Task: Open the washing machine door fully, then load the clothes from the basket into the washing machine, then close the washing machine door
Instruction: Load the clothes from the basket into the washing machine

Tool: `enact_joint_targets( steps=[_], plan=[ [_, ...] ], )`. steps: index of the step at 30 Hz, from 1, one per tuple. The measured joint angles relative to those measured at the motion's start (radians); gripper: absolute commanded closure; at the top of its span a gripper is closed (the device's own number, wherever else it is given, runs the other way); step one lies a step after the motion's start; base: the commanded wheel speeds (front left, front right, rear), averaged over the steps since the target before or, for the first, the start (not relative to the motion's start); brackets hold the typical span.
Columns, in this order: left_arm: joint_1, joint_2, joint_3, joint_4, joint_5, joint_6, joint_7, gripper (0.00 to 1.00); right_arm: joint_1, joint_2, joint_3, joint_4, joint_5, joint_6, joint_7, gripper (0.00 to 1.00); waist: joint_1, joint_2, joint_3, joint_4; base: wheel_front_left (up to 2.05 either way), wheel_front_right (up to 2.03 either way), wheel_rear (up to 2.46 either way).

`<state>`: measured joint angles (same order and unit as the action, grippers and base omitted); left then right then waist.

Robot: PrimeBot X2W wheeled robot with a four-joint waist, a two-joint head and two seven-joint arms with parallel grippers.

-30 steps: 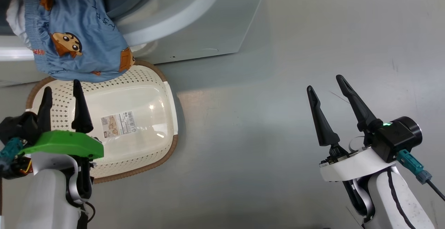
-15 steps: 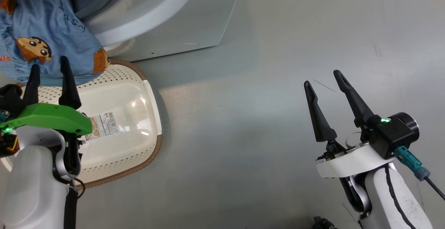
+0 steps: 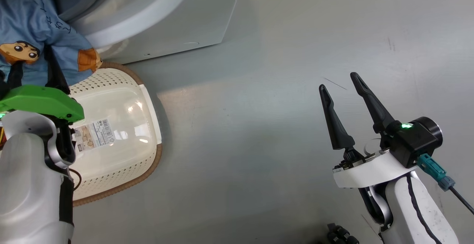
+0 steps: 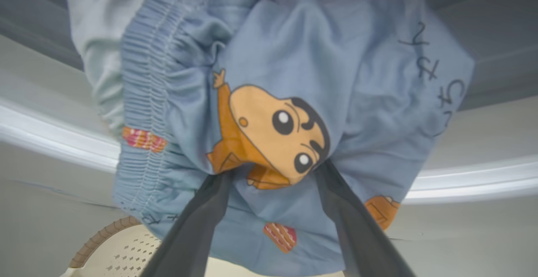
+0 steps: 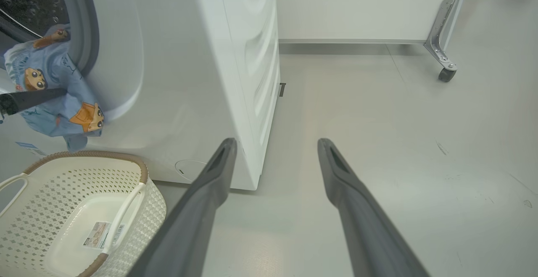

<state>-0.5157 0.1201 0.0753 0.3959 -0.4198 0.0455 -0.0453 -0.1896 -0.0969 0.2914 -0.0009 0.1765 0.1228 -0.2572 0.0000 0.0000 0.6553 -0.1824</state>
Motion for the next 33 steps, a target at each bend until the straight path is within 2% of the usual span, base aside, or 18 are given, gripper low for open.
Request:
enact_joint_targets(
  steps=[3,4,5,6,7,13,22,33],
  plan=[
    [-0.029,0.0,0.009,0.017,0.002,0.006,-0.01,0.0,-0.003,0.0,-0.007,0.0,0.0,0.0,0.0,0.0,0.0,0.0,0.003,-0.009,0.0,0.0,0.0],
    [-0.038,0.001,0.012,0.019,0.005,0.009,-0.014,0.04,-0.003,-0.001,-0.008,0.0,0.0,0.0,0.0,0.0,0.0,0.0,0.005,-0.011,0.0,0.0,0.0],
    [-0.043,0.002,0.014,0.022,0.013,0.009,-0.019,0.51,-0.004,-0.001,-0.009,0.0,0.0,0.0,0.0,0.0,0.0,0.0,0.006,-0.014,0.0,0.0,0.0],
    [-0.044,0.003,0.014,0.026,0.017,0.009,-0.027,0.79,-0.003,0.0,-0.011,0.0,0.0,0.0,0.0,0.0,0.0,0.0,0.007,-0.016,0.0,0.0,0.0],
    [-0.044,0.003,0.014,0.031,0.017,0.009,-0.036,1.0,-0.003,0.001,-0.017,-0.001,0.0,0.0,0.0,0.0,0.0,0.0,0.009,-0.017,0.0,0.0,0.0],
    [-0.055,-0.002,0.012,0.064,0.019,0.009,-0.067,1.0,-0.003,0.001,-0.034,0.0,-0.001,0.0,0.0,0.0,0.0,0.0,0.008,-0.017,0.0,0.0,0.0],
    [-0.023,-0.04,-0.011,0.077,0.011,-0.007,-0.095,1.0,-0.003,0.002,-0.052,0.001,-0.001,0.001,0.0,0.0,0.0,0.0,-0.016,0.015,0.0,0.0,0.0],
    [0.007,-0.033,-0.015,-0.054,0.012,-0.029,-0.133,1.0,-0.002,0.005,-0.022,0.017,0.0,0.001,0.0,0.0,0.0,0.0,-0.058,0.044,0.0,0.0,0.0]
  ],
)
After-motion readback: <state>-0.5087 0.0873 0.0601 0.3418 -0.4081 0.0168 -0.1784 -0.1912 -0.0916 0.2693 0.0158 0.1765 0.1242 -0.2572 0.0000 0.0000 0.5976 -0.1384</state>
